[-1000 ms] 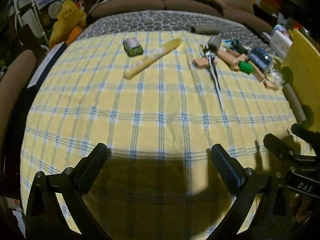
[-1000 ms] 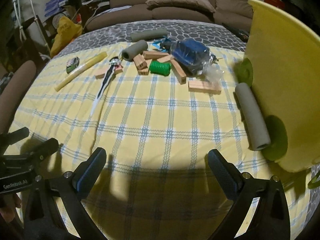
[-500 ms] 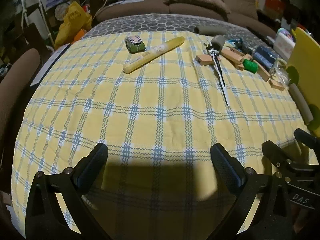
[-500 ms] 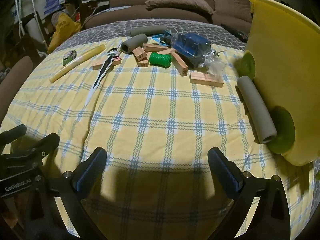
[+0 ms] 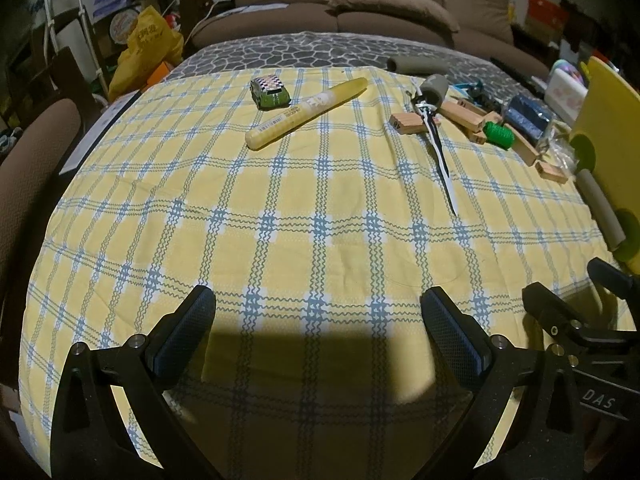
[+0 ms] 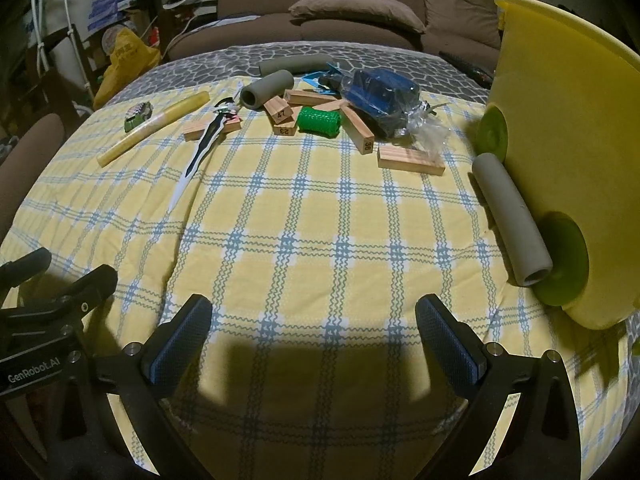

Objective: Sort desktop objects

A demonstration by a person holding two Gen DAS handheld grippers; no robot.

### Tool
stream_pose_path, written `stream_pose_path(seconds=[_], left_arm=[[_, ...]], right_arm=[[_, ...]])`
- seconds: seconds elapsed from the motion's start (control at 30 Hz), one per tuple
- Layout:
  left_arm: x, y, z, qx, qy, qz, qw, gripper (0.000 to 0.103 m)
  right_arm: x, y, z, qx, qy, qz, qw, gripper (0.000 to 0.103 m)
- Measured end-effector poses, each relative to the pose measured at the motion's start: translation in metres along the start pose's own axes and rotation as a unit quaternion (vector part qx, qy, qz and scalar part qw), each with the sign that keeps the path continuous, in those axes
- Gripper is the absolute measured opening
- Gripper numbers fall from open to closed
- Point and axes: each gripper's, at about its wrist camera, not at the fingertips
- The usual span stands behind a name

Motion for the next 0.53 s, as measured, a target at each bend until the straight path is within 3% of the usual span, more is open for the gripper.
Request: stream_pose_path(seconds=[0.53], left_arm=[[0.0003,-0.0003,-0.0004,0.0,0.001,-0.002,1.0,0.103]], right_arm=[[-0.0001,-0.0002,0.0,0.0,0.0,0.0,1.0,0.103]])
Point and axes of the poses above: each gripper's, at about its wrist camera, not at the fingertips, and z roughly the way its jaws point, y to its right, x to its top, and after that the axes turned 7 degrees about z, right-handed
